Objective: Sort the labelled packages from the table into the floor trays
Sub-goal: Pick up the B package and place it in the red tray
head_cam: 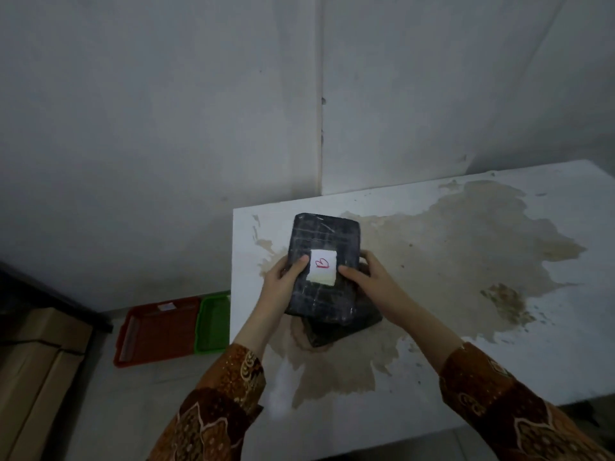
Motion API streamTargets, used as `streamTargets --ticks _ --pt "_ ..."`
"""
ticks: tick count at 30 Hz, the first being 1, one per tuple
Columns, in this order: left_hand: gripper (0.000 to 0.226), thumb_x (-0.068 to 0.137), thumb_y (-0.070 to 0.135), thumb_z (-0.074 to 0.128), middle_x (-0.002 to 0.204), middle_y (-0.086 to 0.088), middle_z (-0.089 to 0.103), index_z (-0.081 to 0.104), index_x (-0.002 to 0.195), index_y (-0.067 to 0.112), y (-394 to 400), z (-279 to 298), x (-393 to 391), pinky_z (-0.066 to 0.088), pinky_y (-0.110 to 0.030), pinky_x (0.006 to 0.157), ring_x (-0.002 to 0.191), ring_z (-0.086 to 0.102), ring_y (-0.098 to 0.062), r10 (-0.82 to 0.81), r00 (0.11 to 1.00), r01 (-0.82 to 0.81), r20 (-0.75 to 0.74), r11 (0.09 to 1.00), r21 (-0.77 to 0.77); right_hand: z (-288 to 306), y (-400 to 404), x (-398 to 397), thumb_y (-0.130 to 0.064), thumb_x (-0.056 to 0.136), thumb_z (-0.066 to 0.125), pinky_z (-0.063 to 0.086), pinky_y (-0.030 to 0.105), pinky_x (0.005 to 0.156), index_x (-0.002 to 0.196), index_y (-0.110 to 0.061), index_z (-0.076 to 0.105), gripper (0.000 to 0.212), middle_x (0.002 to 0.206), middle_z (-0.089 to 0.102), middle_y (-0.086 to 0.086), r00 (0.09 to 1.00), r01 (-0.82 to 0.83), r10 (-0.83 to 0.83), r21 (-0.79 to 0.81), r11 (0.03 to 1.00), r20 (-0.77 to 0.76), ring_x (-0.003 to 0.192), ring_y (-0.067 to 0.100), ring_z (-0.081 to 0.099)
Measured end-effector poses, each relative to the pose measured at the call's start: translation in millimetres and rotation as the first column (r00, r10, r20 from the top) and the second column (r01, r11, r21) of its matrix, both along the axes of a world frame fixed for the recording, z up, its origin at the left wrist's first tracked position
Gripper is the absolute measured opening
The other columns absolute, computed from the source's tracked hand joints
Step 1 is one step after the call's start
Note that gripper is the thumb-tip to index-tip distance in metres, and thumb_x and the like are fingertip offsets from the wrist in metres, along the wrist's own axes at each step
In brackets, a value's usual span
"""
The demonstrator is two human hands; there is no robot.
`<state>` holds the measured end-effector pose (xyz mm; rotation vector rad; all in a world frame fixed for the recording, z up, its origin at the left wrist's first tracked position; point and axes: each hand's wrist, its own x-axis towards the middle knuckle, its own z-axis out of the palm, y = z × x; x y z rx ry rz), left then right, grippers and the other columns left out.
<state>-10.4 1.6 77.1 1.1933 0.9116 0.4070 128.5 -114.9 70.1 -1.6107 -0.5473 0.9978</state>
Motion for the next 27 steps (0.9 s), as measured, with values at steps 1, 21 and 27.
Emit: streamTargets --ticks 1,21,27 --pt "0.038 0.088 0.035 0.062 0.111 -0.009 0.071 0.061 0.121 0.016 5 4 -3 0.057 -0.030 0.072 0.093 0.070 -0.023 -0.079 0.997 0.080 -0.025 0.996 0.034 4 -1 5 -0.026 0.085 0.065 0.055 0.047 0.090 0.127 -0.016 0.040 0.050 0.124 0.059 0.013 1.000 0.025 -0.024 0.024 0.999 -0.019 0.106 0.027 0.063" --pt "0.021 0.089 0.022 0.065 0.104 0.009 0.070 0.061 0.108 0.031 -57 -16 -84 0.056 -0.013 0.060 0.083 0.071 0.001 0.390 0.896 -0.388 0.211 0.920 -0.053 -12 -43 -95 -0.032 0.086 0.061 0.062 0.035 0.071 0.111 -0.028 0.059 0.026 0.110 0.068 0.001 0.955 0.287 -0.260 0.226 0.931 -0.144 0.097 0.016 0.069" --pt "0.046 0.088 0.026 0.065 0.132 -0.004 0.061 0.054 0.132 0.015 -22 -30 -167 0.055 -0.029 0.094 0.115 0.061 -0.012 0.491 0.866 -0.496 0.098 0.868 0.031 -22 3 -149 -0.026 0.086 0.063 0.055 0.026 0.082 0.117 -0.025 0.050 0.034 0.111 0.061 -0.003 0.983 0.055 -0.072 0.104 0.993 0.169 0.103 0.011 0.060"
